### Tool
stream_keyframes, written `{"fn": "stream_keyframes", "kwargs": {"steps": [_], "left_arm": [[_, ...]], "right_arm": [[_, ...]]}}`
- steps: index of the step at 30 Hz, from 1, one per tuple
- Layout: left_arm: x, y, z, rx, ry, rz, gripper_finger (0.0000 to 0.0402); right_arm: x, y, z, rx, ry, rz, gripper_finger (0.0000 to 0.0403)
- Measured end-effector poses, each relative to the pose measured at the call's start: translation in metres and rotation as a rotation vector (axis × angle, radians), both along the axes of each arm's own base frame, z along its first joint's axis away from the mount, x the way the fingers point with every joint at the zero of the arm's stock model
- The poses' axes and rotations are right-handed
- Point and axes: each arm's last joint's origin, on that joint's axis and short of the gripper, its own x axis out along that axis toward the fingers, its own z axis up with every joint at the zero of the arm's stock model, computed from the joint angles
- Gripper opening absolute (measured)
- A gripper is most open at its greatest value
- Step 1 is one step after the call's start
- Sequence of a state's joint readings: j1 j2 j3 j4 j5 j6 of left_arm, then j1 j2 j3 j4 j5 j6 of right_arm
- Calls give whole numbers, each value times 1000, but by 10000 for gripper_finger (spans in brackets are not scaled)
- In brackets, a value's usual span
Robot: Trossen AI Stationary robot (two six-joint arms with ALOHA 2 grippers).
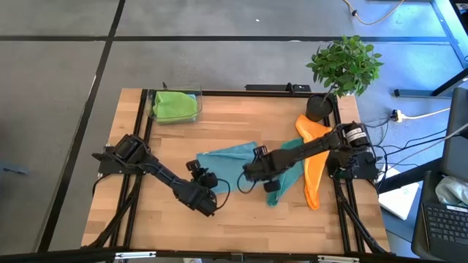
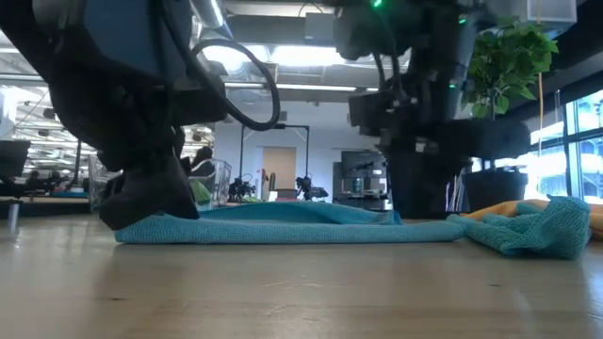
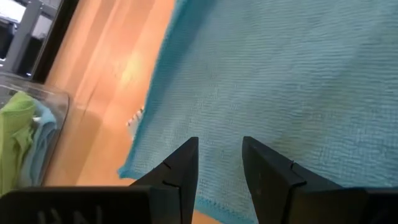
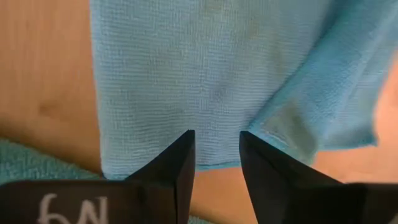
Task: Fold microfiber towels
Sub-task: Fold the light blue microfiber cloth
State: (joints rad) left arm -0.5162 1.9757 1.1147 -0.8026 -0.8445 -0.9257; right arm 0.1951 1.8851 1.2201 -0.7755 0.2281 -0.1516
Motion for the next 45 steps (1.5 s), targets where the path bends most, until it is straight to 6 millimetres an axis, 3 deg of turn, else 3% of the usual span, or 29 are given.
{"fn": "stream_keyframes", "kwargs": {"steps": [12,26,33,36,40,45], "left_arm": [[0,-5,0,-10,-34,-9,116],[7,8,0,22,7,-13,116],[9,14,0,18,12,5,116],[10,15,0,12,10,10,116],[9,14,0,12,10,9,116],[8,13,0,37,45,-26,116]], "right_arm": [[7,-62,-2,166,11,-109,118],[15,-85,3,-247,-86,-165,118],[11,-98,3,-262,-60,-200,118],[9,-100,4,-262,-46,-207,118],[3,-95,21,-230,-65,-195,118],[0,-67,48,58,-193,-124,118]]}}
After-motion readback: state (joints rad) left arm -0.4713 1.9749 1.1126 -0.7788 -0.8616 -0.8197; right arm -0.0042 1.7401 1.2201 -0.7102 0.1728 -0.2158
